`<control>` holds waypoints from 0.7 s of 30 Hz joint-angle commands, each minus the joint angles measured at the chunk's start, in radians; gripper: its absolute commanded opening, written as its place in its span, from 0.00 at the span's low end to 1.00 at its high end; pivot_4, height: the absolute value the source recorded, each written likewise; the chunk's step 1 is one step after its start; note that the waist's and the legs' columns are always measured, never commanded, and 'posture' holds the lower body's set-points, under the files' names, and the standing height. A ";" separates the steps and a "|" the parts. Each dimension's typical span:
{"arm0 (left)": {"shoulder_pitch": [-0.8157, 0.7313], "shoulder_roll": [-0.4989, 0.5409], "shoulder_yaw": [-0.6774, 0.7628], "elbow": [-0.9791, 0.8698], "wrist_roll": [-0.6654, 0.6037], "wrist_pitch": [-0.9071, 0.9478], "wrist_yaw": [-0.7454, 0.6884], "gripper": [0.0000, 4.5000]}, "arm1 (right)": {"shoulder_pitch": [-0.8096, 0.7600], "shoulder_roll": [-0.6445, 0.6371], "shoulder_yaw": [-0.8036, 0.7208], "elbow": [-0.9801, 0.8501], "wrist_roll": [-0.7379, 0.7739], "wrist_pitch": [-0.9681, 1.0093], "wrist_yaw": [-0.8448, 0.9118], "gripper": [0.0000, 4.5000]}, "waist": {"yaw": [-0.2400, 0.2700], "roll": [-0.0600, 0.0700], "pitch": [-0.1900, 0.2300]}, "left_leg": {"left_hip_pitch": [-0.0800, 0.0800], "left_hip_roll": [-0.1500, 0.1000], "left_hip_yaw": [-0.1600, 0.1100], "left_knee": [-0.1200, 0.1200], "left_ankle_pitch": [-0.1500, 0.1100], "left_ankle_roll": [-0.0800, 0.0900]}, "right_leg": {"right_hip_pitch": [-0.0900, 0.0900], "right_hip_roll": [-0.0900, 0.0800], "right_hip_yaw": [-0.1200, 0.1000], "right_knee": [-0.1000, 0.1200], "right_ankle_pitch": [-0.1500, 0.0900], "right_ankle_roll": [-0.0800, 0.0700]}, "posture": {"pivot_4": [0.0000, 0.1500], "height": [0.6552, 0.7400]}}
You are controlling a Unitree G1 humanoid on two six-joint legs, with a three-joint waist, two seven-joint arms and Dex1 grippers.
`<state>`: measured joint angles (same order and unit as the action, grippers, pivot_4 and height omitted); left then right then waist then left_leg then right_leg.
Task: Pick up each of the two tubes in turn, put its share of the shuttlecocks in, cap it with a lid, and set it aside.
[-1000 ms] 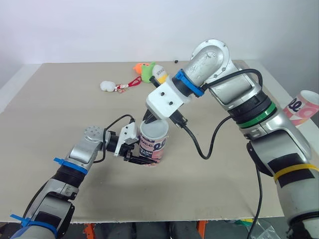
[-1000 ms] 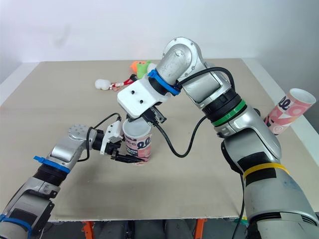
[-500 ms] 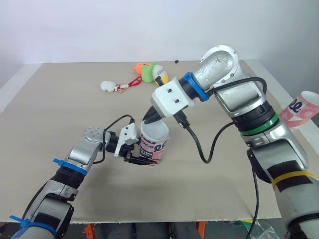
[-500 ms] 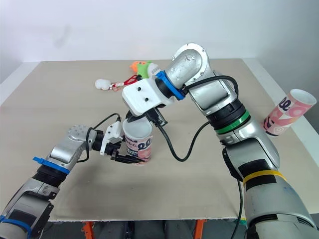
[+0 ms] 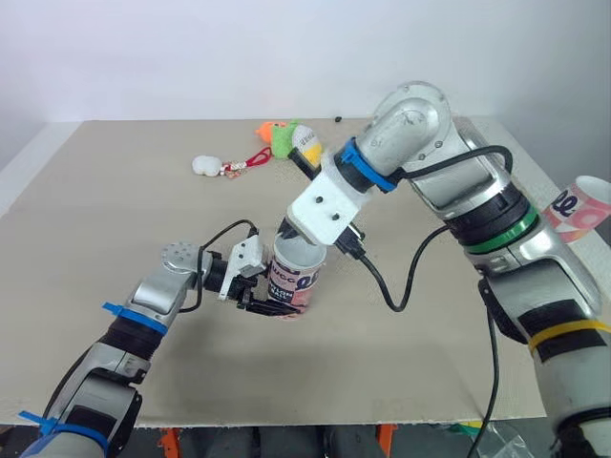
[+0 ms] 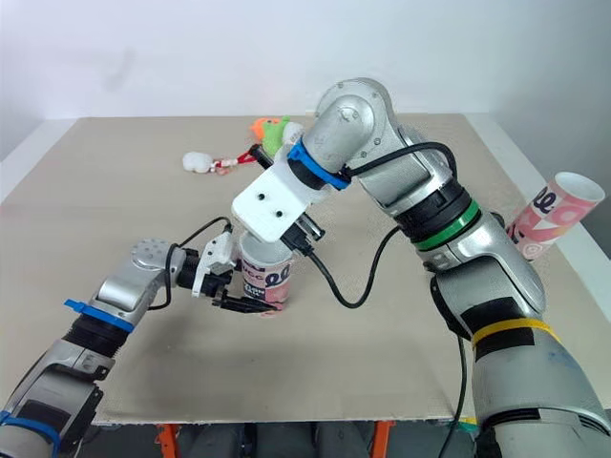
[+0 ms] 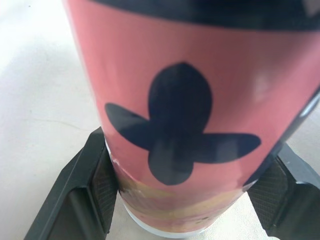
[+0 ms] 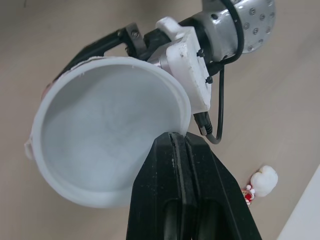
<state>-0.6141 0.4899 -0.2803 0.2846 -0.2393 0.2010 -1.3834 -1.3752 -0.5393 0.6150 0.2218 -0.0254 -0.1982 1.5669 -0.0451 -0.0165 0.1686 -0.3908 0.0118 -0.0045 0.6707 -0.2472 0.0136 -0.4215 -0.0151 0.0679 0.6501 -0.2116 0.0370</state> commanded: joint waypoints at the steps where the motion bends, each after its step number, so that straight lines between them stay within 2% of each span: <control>1: 0.029 0.017 -0.024 0.029 0.040 0.018 0.008 0.72 | -0.025 0.002 0.042 0.035 -0.009 -0.043 0.048 0.02 | 0.000 0.000 0.000 | 0.000 0.001 0.000 0.000 0.000 0.000 | 0.000 0.000 0.000 0.000 0.000 -0.001 | 1.00 0.91; 10: 0.053 0.024 -0.015 0.000 0.036 0.037 0.022 0.72 | 0.001 0.001 0.066 0.003 0.002 -0.070 0.048 0.02 | 0.000 0.000 0.000 | 0.001 0.001 0.000 0.000 0.000 0.000 | 0.000 0.001 0.000 0.000 0.001 -0.002 | 1.00 0.91; 13: 0.056 0.026 -0.013 -0.010 0.034 0.042 0.025 0.72 | 0.018 0.011 0.066 -0.010 -0.003 -0.068 0.047 0.21 | 0.000 -0.001 0.000 | 0.001 0.001 0.000 0.000 0.000 0.000 | 0.000 0.001 0.000 0.000 0.001 -0.003 | 1.00 0.91; 15: 0.057 0.026 -0.012 -0.013 0.033 0.043 0.027 0.72 | 0.029 0.023 0.059 -0.008 -0.009 -0.063 0.047 0.40 | 0.000 -0.001 -0.001 | 0.001 0.001 0.000 0.000 0.000 0.000 | 0.000 0.001 0.000 0.000 0.001 -0.003 | 1.00 0.91; 18: 0.059 0.026 -0.011 -0.018 0.029 0.047 0.027 0.72 | 0.034 0.050 0.028 0.016 -0.026 -0.052 0.035 0.74 | 0.000 -0.001 -0.001 | 0.001 0.001 0.000 0.000 0.000 0.000 | 0.000 0.001 0.000 0.000 0.001 -0.003 | 1.00 0.91; 21: 0.061 0.027 -0.011 -0.021 0.028 0.053 0.025 0.72 | 0.017 0.070 -0.007 0.046 -0.026 -0.029 0.034 1.00 | 0.000 -0.001 -0.001 | 0.001 0.002 -0.001 0.000 0.000 0.000 | 0.000 0.001 -0.001 0.000 0.001 -0.003 | 1.00 0.91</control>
<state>-0.5797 0.4933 -0.2691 0.2421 -0.2395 0.2163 -1.3597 -1.3746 -0.4767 0.5766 0.2534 -0.0403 -0.2374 1.5634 -0.0449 -0.0176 0.1672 -0.3897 0.0134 -0.0051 0.6705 -0.2472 0.0136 -0.4210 -0.0143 0.0665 0.6505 -0.2111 0.0338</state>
